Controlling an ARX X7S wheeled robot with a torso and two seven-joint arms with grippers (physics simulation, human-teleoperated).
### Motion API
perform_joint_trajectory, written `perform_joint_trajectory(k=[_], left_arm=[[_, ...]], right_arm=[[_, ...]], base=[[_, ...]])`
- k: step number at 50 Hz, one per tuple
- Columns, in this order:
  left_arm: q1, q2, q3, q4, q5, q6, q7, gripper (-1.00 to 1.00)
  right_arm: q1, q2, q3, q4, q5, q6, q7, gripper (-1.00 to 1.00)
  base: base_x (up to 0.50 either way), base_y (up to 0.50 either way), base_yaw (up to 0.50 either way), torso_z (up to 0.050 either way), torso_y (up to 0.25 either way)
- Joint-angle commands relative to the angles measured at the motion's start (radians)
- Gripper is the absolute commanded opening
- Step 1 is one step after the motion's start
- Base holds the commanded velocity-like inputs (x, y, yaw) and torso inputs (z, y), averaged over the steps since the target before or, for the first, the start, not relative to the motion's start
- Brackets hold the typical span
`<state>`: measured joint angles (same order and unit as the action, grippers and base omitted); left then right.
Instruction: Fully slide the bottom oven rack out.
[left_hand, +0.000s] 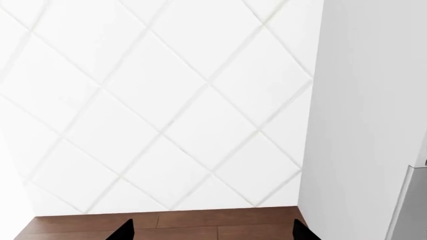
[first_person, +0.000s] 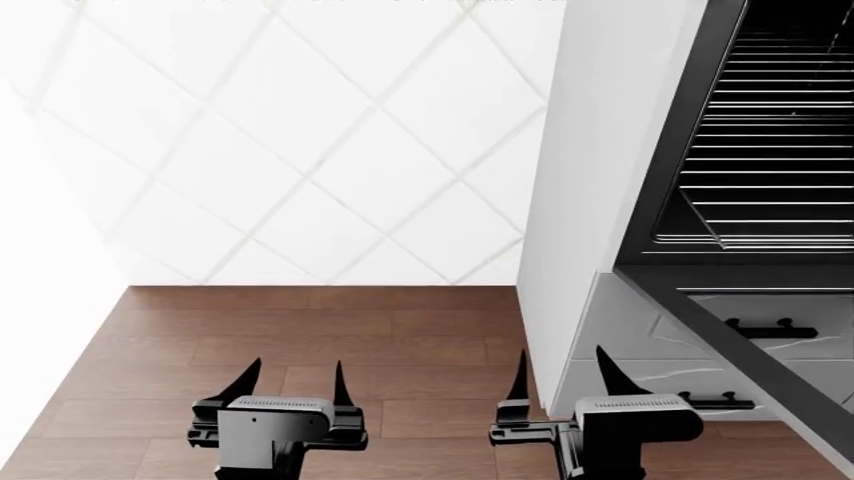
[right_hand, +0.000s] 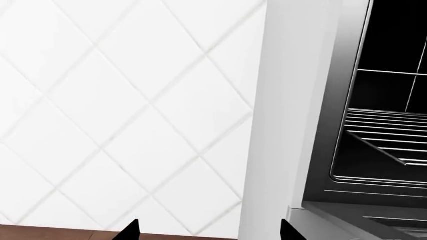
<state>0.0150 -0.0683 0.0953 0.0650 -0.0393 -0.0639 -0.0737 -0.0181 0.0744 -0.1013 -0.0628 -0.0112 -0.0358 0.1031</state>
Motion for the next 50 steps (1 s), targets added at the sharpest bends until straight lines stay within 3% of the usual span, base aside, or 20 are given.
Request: perform_joint_trajectory(k=[1, 9, 13, 23, 32, 36, 38, 42, 44, 50], left_arm=[[0.005, -0.016, 0.019, 0.023, -0.012, -0.015, -0.021, 1.00], [0.000, -0.023, 0.009, 0.083, -0.031, -0.114, -0.051, 1.00], [-0.015, -0.029, -0.009, 0.182, -0.082, -0.232, -0.052, 1.00], [-0.169, -0.092, -0.126, 0.595, -0.320, -0.826, -0.084, 1.00], [-0.487, -0.095, -0.335, 0.844, -0.570, -1.391, -0.122, 1.00], [-0.596, -0.134, -0.353, 0.887, -0.630, -1.505, -0.185, 1.00], [-0.632, -0.196, -0.360, 0.888, -0.760, -1.506, -0.297, 1.00], [-0.746, -0.322, -0.426, 0.738, -1.360, -1.501, -0.786, 1.00], [-0.796, -0.373, -0.406, 0.657, -1.614, -1.460, -0.964, 1.00], [-0.908, -0.494, -0.332, 0.541, -1.799, -1.383, -1.139, 1.00]], right_arm=[[-0.002, 0.018, -0.023, -0.016, 0.003, 0.002, 0.017, 1.00], [-0.008, 0.031, -0.027, -0.092, 0.024, 0.053, 0.024, 1.00], [-0.013, 0.042, -0.019, -0.197, 0.047, 0.142, 0.025, 1.00], [0.077, 0.116, 0.062, -0.716, 0.217, 0.672, 0.025, 1.00], [0.347, 0.174, 0.230, -0.962, 0.409, 1.153, 0.031, 1.00], [0.509, 0.269, 0.316, -0.984, 0.700, 1.308, 0.192, 1.00], [0.584, 0.313, 0.348, -0.983, 0.857, 1.360, 0.293, 1.00], [0.704, 0.349, 0.413, -0.975, 1.046, 1.468, 0.397, 1.00], [0.754, 0.355, 0.448, -0.966, 1.118, 1.520, 0.431, 1.00], [0.917, 0.429, 0.461, -0.870, 1.449, 1.595, 0.681, 1.00]], base=[[0.00, 0.00, 0.00, 0.050, 0.000], [0.00, 0.00, 0.00, 0.050, 0.000], [0.00, 0.00, 0.00, 0.050, 0.000], [0.00, 0.00, 0.00, 0.030, 0.000], [0.00, 0.00, 0.00, 0.000, 0.000], [0.00, 0.00, 0.00, 0.000, 0.000], [0.00, 0.00, 0.00, 0.000, 0.000], [0.00, 0.00, 0.00, 0.000, 0.000], [0.00, 0.00, 0.00, 0.000, 0.000], [0.00, 0.00, 0.00, 0.000, 0.000]])
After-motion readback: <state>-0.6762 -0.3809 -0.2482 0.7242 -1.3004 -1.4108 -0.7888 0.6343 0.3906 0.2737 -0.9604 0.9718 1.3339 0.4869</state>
